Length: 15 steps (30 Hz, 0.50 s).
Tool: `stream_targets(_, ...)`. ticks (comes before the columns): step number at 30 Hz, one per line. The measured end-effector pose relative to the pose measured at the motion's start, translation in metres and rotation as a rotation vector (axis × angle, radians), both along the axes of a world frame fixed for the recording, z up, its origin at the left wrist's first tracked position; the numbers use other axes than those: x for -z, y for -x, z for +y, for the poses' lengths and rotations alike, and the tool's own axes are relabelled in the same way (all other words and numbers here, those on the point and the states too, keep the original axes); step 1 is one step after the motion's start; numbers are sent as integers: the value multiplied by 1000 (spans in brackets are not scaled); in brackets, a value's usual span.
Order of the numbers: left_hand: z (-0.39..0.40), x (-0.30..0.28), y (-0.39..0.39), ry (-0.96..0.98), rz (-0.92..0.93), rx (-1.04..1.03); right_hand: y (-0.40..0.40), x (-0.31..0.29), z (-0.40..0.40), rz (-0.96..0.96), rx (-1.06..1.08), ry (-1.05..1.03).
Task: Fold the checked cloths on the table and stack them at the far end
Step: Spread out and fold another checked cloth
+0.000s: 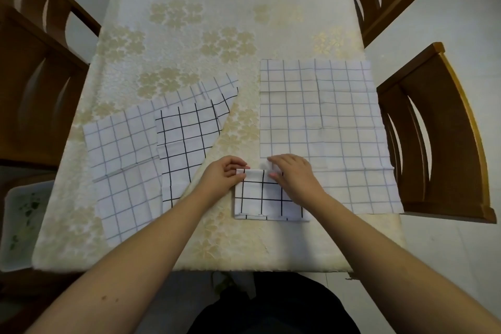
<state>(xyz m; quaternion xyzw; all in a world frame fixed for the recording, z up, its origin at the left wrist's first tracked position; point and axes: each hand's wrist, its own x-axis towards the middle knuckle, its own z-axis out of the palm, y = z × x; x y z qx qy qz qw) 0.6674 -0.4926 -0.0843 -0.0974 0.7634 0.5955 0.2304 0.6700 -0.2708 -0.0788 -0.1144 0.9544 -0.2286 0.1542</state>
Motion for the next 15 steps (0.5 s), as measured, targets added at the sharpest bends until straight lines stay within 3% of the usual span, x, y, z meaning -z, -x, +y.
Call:
stream_targets(5, -1, -3, 5, 19, 5, 56, 32, 1, -13, -48, -139, -144)
stream_targets(15, 0, -12, 20, 268, -49, 137, 35, -5, 1, -169, -79, 25)
